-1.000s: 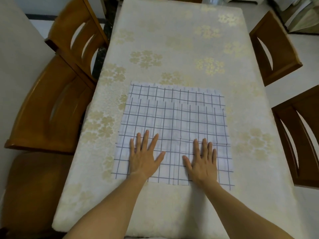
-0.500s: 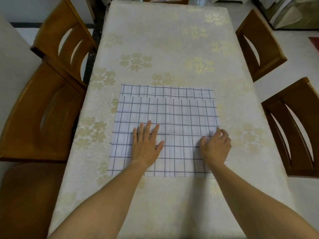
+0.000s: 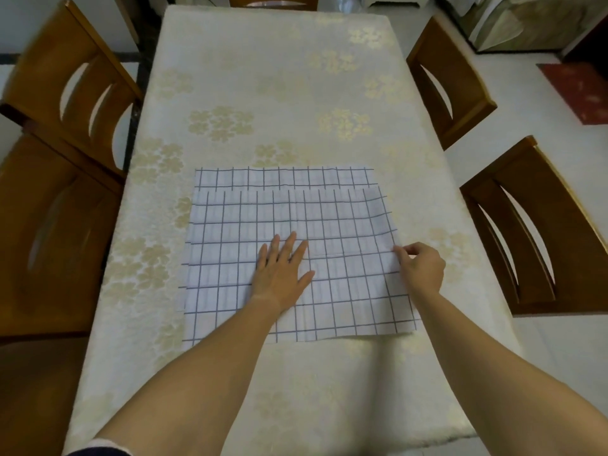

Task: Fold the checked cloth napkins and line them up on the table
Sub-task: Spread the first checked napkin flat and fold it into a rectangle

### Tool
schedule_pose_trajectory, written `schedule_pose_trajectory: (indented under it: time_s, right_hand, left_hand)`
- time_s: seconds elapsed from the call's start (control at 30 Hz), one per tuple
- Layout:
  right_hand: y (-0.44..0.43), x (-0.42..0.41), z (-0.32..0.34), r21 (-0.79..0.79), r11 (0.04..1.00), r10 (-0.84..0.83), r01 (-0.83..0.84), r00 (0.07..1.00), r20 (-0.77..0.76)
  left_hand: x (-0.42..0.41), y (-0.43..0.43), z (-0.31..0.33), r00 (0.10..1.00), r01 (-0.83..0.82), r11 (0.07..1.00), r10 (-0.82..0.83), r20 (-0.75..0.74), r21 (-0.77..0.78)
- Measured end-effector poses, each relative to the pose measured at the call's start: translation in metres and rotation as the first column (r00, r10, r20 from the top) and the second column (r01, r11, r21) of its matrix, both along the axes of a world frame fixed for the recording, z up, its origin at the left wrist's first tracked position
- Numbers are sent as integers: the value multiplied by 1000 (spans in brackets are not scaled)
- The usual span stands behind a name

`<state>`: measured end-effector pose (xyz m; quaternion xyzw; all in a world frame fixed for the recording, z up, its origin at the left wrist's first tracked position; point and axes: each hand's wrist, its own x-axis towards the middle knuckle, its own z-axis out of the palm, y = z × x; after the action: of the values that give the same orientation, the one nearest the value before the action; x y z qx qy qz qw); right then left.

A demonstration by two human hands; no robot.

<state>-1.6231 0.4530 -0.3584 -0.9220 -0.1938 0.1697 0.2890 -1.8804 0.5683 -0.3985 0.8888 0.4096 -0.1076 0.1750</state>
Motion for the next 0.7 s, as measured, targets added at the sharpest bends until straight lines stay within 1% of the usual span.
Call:
schedule_pose_trajectory:
  time_s: [0.07,0.1,0.17,0.2,0.3,0.37,0.43,0.53,0.63,0.7]
  right_hand:
    - [-5,2,0,-32,999,-17,19,998,55]
    - [-6,3,1,-23,999,-37,38,996,76]
    - [-8,3,5,32,997,-78,76,993,89]
    - [-9,3,7,63,996,-75,71,995,65]
    - [-12,-3,13,117,993,10,0,997,-80]
    - [-15,-3,11,92,994,63,-53,992,-110]
    - [-18,-3,12,92,993,87,-78,991,-102]
    - [-17,-8,29,140,984,120,-110,990,-71]
    - [-11,-16,52,195,961,202,-194,979,-25]
    - [-6,-23,64,194,945,261,-263,965,37]
  left_hand:
    - [1,0,-1,1000,-13,1000,13,-11,4]
    - [2,0,-1,1000,-15,1000,15,-15,7]
    - [5,0,-1,1000,-14,1000,14,-18,5]
    - [6,0,-2,1000,-12,1000,12,-15,4]
    - [4,1,-8,1000,-3,1000,3,6,21]
    - [-1,1,-14,1000,7,998,-8,23,55]
    - [-4,1,-18,999,4,996,-7,33,90]
    - [-4,-1,-19,999,-8,994,2,52,110]
    - [-5,0,-19,997,-19,993,10,75,116]
    - [-6,0,-19,997,-23,993,15,75,120]
